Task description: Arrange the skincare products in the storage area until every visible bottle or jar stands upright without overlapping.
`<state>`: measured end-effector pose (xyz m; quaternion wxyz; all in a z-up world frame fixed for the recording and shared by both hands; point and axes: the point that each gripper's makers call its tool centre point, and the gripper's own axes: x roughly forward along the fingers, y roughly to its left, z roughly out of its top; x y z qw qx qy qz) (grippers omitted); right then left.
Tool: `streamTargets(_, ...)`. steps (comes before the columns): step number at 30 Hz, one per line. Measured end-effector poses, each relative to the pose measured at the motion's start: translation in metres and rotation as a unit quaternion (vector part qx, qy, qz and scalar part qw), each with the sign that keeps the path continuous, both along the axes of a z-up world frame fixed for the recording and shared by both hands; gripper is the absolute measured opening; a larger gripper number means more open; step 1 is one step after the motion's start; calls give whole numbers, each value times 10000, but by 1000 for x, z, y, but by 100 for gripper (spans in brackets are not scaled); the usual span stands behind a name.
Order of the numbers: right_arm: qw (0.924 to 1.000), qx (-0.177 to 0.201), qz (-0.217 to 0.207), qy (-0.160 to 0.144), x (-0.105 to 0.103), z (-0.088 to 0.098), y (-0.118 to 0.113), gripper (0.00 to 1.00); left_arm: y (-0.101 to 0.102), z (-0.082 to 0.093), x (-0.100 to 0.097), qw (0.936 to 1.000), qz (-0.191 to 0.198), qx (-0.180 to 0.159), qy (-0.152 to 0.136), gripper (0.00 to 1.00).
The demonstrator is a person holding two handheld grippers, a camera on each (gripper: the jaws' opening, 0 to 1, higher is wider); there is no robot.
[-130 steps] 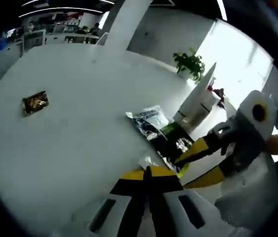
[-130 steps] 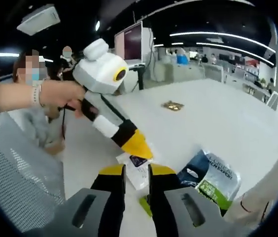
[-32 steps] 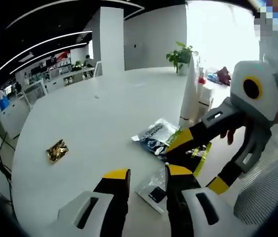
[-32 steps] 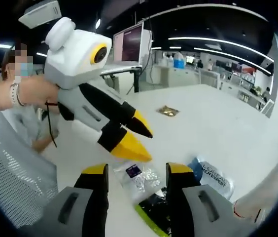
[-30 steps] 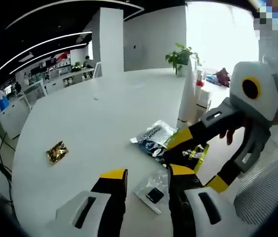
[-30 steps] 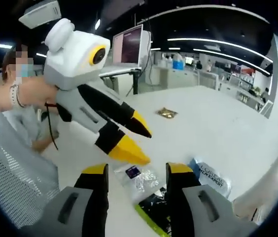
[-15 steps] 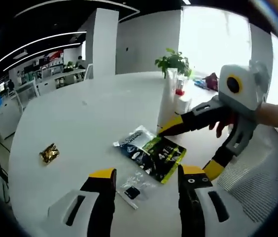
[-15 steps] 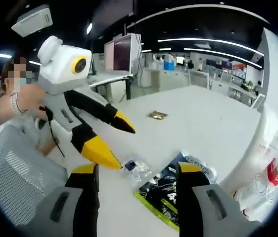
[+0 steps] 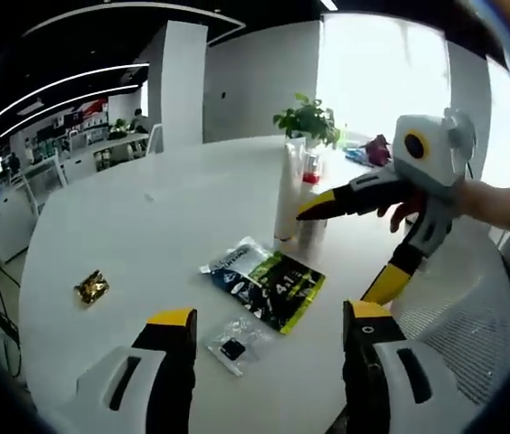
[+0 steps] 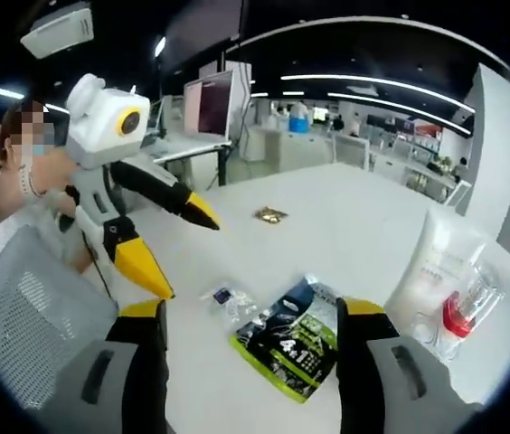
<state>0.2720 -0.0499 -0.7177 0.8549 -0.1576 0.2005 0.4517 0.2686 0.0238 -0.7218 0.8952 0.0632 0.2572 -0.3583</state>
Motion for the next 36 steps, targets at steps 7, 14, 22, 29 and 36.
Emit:
streamTargets(7,9996,99,-243,68,3,4,-16,83,-5,4,-6,9999,-133,43,-48,74)
streamTargets(14,9990,90,-449,14,4,11,-31,88,-5,11,-11,9999,-137,45,-57,78)
streamTargets(22,9976,190,-672,35,2,19,-42,99,-4,17,-12,9999,-92,65,-85,84)
streamTargets(29,9969,133,-773,-37,-1,26,-52,99,-3,21,-14,9999,-5,68,-134,89)
streamTargets(36,9957,104,-907,-127,0,33,-61,100,0,27,-19,9998,112,11,-180,95)
